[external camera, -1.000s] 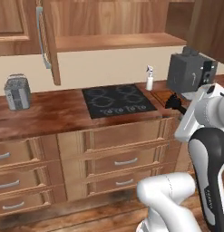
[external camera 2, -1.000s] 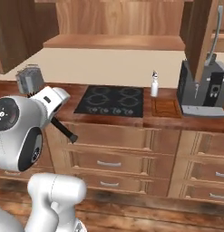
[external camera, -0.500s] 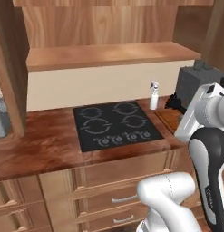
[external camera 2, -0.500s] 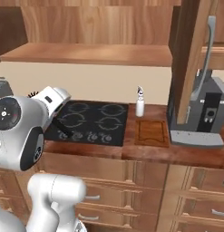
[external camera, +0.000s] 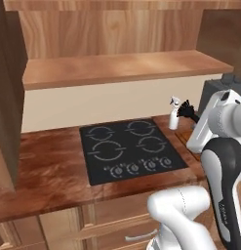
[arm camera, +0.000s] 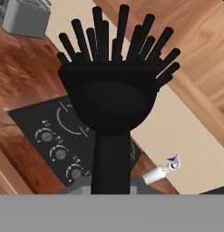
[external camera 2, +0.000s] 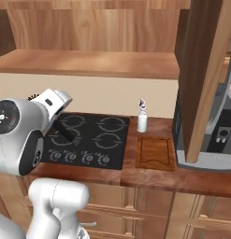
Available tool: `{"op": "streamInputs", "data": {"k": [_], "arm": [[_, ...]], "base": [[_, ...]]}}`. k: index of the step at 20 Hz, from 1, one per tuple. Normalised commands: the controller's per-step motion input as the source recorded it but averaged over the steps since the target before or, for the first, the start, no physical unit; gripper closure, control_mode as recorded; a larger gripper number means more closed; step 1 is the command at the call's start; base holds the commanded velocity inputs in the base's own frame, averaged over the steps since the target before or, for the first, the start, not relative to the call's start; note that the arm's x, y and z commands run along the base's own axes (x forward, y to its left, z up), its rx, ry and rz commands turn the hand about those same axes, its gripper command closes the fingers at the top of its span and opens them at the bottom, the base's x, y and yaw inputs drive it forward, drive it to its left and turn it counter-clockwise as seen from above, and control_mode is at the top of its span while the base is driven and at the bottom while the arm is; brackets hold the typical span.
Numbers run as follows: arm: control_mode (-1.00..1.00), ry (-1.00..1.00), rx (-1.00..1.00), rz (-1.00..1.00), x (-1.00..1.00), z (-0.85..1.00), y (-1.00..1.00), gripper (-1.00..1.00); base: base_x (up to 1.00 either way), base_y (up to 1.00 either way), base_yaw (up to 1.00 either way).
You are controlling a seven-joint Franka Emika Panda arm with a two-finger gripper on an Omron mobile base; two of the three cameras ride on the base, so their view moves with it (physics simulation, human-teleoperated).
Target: Grab the spray bottle from the cabinet, then place it next to the cutting board for sanitizing. Then grab the dish brush from the countertop next to the sink and place it next to the cutting board.
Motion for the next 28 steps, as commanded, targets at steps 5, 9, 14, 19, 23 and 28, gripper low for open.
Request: {"op": "streamInputs", "data": {"k": [5,9,14,19,23,28], "arm": [[1.00,0.00,0.00,0.00,0.00,0.00,0.00,1.00],[1.00,0.00,0.00,0.00,0.00,0.00,0.00,1.00],[1.00,0.00,0.00,0.00,0.00,0.00,0.00,1.00],[-1.00,0.12,0.00,-0.16,0.17,-0.28,-0.37,1.00],[-1.00,0.30,0.00,-0.12,0.52,-0.76,-0.62,1.00],[-1.00,0.31,0.00,-0.11,0.66,-0.92,-0.24,1.00]], "base": [[0.38,-0.27,-0.09],[0.07,-0.32,-0.21],[0.01,-0.38,-0.19],[0.02,-0.08,-0.04],[0.00,0.00,0.00],[0.00,0.00,0.00]]}}
